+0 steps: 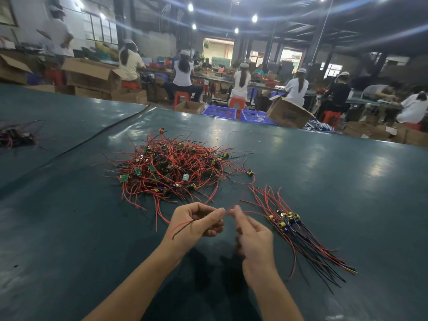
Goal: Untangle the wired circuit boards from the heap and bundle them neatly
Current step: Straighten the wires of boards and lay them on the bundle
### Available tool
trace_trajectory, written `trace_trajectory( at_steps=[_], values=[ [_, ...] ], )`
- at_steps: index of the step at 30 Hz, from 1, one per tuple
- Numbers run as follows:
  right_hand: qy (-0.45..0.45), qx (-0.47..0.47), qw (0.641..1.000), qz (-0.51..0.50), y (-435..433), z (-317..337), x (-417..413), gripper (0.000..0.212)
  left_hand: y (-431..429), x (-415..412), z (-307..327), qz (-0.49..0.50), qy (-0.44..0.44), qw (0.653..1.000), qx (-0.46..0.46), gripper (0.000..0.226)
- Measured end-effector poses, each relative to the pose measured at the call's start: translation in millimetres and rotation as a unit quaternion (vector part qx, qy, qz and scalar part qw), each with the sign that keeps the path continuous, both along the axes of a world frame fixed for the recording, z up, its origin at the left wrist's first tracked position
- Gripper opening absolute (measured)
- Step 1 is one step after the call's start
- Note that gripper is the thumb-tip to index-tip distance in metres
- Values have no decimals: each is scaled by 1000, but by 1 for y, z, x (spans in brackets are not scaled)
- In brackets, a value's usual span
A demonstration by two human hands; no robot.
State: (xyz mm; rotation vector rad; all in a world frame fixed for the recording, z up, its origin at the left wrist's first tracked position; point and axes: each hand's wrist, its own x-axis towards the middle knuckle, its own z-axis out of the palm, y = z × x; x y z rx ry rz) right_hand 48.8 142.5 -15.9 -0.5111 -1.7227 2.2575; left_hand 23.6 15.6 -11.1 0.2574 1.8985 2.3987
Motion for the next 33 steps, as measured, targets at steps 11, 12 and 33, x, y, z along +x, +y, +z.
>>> trace_trajectory(
  at_steps=[11,12,33],
  values=[
    [-29,-53,994,-90,11,7,-6,23,-2,1,7,-46,21,998,-39,34],
    [-29,-82,990,-109,18,10,-8,25,-3,1,9,-47,16,998,-35,34],
    [89,-148,984,52,26,21,11,36,-18,-12,10,99,-118,975,163,28]
  ],
)
